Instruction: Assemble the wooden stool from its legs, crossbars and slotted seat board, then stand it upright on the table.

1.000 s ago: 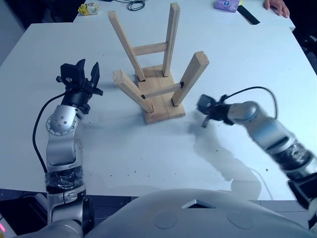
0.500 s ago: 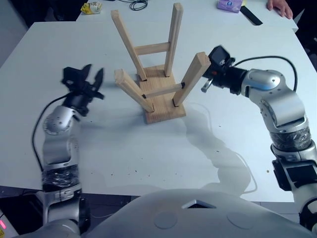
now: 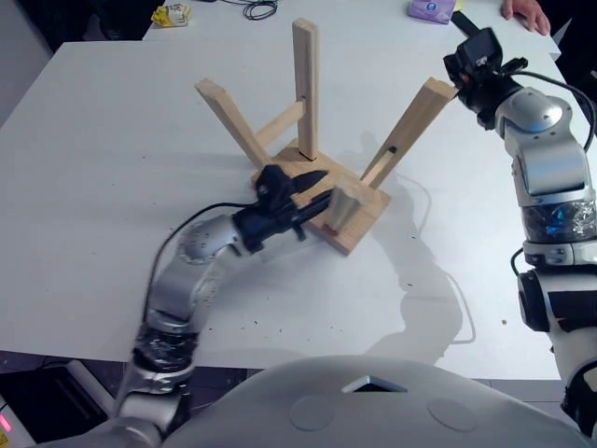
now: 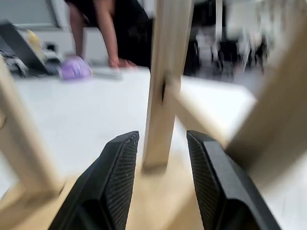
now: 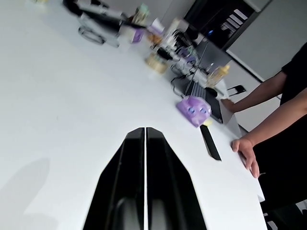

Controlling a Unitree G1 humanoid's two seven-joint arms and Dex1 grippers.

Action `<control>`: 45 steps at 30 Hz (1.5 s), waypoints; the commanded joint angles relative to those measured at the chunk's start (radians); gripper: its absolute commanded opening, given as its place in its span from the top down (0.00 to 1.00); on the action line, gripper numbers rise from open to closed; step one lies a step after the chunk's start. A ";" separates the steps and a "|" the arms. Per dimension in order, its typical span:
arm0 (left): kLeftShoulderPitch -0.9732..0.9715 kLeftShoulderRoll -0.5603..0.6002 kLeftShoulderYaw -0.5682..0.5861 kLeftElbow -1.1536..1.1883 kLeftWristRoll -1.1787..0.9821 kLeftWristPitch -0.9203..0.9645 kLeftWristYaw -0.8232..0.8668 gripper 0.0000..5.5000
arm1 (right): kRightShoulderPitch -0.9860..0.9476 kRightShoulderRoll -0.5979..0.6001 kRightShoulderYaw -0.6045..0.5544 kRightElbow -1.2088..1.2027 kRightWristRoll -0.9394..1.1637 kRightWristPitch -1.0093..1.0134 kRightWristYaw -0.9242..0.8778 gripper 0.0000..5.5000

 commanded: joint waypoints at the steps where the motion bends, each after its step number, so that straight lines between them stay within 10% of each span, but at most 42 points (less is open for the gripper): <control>1: -0.122 -0.193 -0.100 -0.037 -0.067 0.074 0.109 0.66 | -0.021 0.041 -0.028 0.019 -0.012 -0.009 -0.058 0.99; 6: -0.155 -0.152 -0.023 -0.148 -0.082 0.141 0.173 0.66 | -0.022 0.063 -0.064 0.053 -0.019 -0.044 -0.120 0.99; 17: -0.605 0.415 0.756 -0.130 -0.105 0.295 0.373 0.66 | 0.190 0.059 -0.131 -0.123 -0.019 0.017 -0.172 0.99; 25: 0.118 0.329 0.473 0.130 0.177 -0.008 0.218 0.66 | 0.436 0.168 -0.071 -0.398 -0.052 0.262 -0.241 0.99; 34: 0.161 0.137 0.224 0.166 0.166 -0.101 0.160 0.66 | 0.606 0.092 0.080 -0.648 -0.057 0.573 -0.145 0.99; 45: 0.276 0.109 0.095 -0.041 0.136 -0.041 0.151 0.66 | 0.547 0.049 0.076 -0.366 -0.103 0.389 -0.153 0.99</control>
